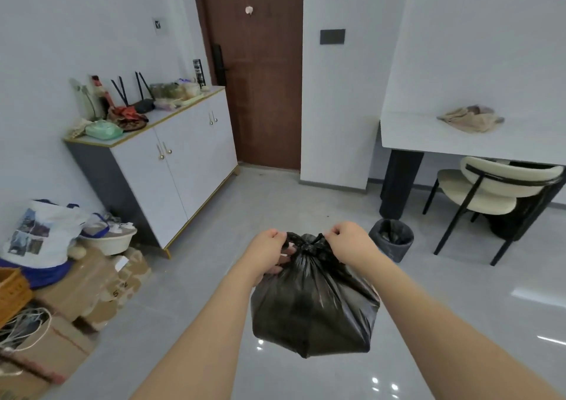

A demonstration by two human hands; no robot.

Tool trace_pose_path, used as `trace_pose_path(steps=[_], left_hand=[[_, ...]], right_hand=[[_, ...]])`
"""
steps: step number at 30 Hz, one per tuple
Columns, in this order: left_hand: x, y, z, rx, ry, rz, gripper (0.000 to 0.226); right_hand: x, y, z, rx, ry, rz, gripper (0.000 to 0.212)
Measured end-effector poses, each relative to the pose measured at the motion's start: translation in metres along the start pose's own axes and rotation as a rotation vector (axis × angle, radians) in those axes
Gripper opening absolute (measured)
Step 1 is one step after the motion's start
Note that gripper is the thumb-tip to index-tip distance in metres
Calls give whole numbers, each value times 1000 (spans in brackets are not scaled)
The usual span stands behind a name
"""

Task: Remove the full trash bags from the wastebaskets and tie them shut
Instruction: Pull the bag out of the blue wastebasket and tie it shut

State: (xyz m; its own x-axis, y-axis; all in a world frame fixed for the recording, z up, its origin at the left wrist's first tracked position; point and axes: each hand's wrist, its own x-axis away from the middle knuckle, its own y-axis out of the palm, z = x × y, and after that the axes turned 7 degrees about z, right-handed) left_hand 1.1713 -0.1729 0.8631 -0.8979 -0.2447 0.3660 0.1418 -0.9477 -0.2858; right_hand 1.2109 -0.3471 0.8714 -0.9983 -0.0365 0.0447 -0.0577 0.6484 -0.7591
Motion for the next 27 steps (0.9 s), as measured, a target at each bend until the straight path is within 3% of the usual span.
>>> trace_pose_path(steps=[7,14,18,27], left_hand=[[-173,-31,95,-66,131,1,26],[-351,-2,167,-16,228,45,26],[-457,22,205,63,191,38,27],[-679,62,303,1,131,-28,25]], right_hand=[[-169,1,-50,-28,-21,72,33],[-355,10,-44,-135,1,125,29],[-472,8,-29,-159,17,98,29],[-713,-4,-19,-137,51,39,32]])
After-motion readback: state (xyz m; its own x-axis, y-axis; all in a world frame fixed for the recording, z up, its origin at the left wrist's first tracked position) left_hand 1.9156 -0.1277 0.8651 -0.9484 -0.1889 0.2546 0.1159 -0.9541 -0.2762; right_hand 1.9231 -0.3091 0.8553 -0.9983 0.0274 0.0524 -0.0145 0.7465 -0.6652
